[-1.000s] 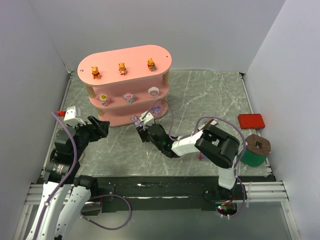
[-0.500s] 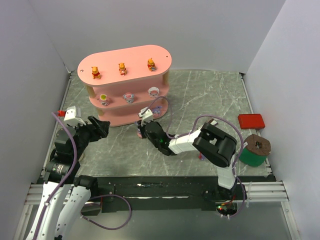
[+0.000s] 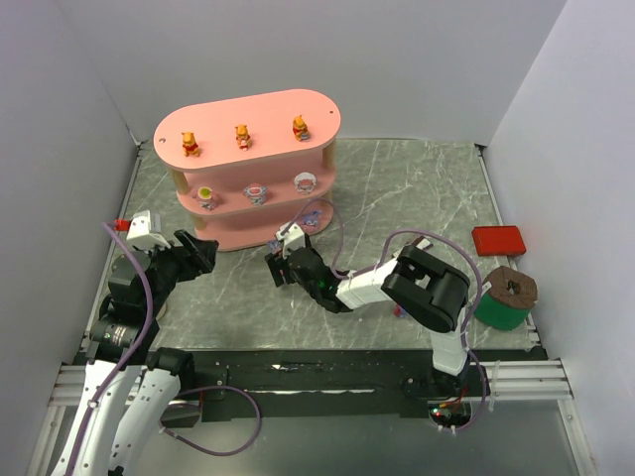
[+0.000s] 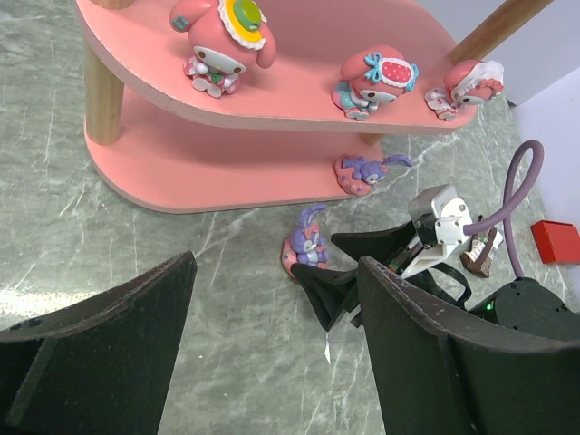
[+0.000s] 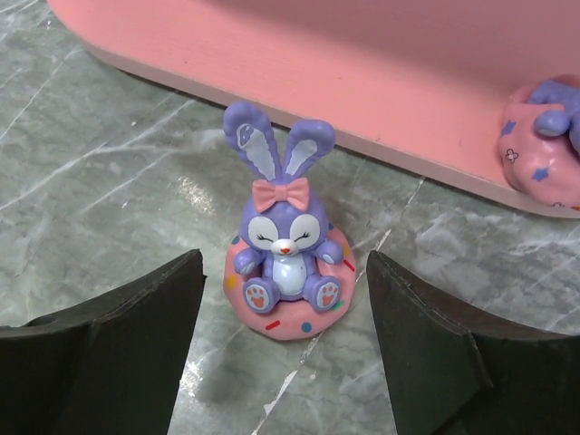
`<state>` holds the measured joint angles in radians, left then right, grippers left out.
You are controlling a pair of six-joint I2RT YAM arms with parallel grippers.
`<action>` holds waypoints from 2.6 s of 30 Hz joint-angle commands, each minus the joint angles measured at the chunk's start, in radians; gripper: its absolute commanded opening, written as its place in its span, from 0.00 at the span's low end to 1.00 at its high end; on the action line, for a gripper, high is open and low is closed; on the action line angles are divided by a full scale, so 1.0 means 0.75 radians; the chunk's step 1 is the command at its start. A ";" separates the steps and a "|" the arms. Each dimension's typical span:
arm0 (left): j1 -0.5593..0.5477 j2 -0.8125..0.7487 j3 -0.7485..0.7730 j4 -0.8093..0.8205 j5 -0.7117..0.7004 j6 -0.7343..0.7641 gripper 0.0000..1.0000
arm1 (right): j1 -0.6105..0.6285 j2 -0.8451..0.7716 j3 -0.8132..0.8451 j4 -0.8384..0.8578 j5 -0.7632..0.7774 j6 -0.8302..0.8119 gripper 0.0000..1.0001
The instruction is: Place and organize the plastic toys onto the shelf
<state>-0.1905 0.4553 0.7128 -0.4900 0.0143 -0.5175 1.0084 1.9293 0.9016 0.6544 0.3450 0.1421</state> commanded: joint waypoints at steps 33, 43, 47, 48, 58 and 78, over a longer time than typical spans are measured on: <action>0.005 -0.014 0.003 0.050 0.020 -0.005 0.78 | 0.011 0.021 0.123 -0.063 0.076 0.117 0.00; 0.005 -0.012 0.003 0.048 0.018 -0.005 0.78 | 0.011 0.009 0.197 -0.022 0.135 0.083 0.00; 0.005 -0.012 0.005 0.046 0.014 -0.005 0.79 | 0.003 0.064 0.266 -0.040 0.162 0.101 0.00; 0.005 -0.010 0.005 0.046 0.018 -0.007 0.78 | -0.003 0.072 0.289 -0.040 0.168 0.103 0.00; 0.005 -0.006 0.005 0.048 0.018 -0.005 0.79 | -0.040 0.156 0.405 -0.105 0.162 0.179 0.00; 0.005 -0.002 0.003 0.048 0.024 -0.005 0.79 | -0.046 0.305 0.561 -0.236 0.250 0.287 0.02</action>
<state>-0.1905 0.4545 0.7128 -0.4900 0.0143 -0.5171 0.9871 2.1338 1.2545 0.4927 0.4843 0.3328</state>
